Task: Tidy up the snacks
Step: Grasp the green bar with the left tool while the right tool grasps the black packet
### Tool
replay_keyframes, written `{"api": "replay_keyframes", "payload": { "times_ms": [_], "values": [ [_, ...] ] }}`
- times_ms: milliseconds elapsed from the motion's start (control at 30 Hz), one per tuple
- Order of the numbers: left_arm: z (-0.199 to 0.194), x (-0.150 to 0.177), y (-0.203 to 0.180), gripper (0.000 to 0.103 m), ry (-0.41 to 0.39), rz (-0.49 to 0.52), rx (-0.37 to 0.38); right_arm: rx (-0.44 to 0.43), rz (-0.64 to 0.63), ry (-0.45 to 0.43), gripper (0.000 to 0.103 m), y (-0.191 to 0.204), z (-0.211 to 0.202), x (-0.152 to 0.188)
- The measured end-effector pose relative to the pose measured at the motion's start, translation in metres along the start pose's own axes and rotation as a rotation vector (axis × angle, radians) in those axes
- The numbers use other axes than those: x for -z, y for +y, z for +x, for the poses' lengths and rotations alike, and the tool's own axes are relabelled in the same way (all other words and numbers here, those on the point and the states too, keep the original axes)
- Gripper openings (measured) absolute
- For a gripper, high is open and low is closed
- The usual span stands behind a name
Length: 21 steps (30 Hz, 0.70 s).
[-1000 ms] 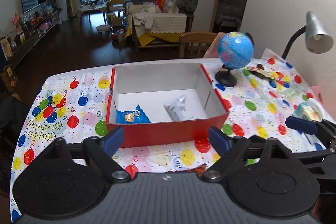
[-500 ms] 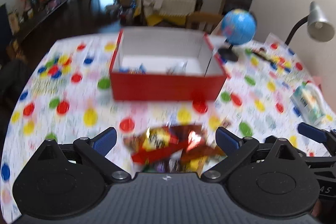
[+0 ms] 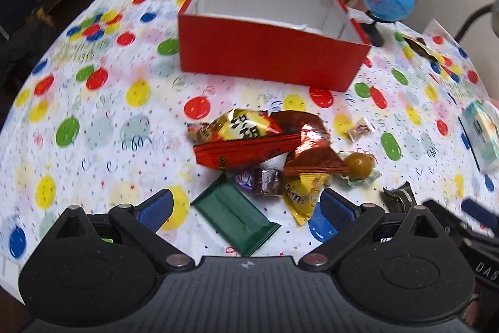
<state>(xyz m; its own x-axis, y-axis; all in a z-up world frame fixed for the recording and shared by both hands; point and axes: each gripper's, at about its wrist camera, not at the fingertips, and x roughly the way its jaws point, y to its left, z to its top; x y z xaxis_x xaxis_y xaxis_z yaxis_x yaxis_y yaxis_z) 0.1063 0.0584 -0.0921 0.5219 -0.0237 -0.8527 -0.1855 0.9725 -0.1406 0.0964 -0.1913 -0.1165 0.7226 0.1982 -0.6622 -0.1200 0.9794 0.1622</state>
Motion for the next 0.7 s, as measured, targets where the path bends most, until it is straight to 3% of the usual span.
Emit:
{"api": "replay_keyframes", "payload": {
  "times_ms": [267,700],
  "values": [
    [0.037,0.004,0.016,0.101,0.129,-0.122,-0.055,0.070,-0.033,0.070,0.099,-0.017,0.028,0.014],
    [0.078,0.004,0.026,0.100,0.211,-0.232,-0.137,0.062,-0.109,0.154,0.085,-0.023,0.064,0.009]
  ]
}}
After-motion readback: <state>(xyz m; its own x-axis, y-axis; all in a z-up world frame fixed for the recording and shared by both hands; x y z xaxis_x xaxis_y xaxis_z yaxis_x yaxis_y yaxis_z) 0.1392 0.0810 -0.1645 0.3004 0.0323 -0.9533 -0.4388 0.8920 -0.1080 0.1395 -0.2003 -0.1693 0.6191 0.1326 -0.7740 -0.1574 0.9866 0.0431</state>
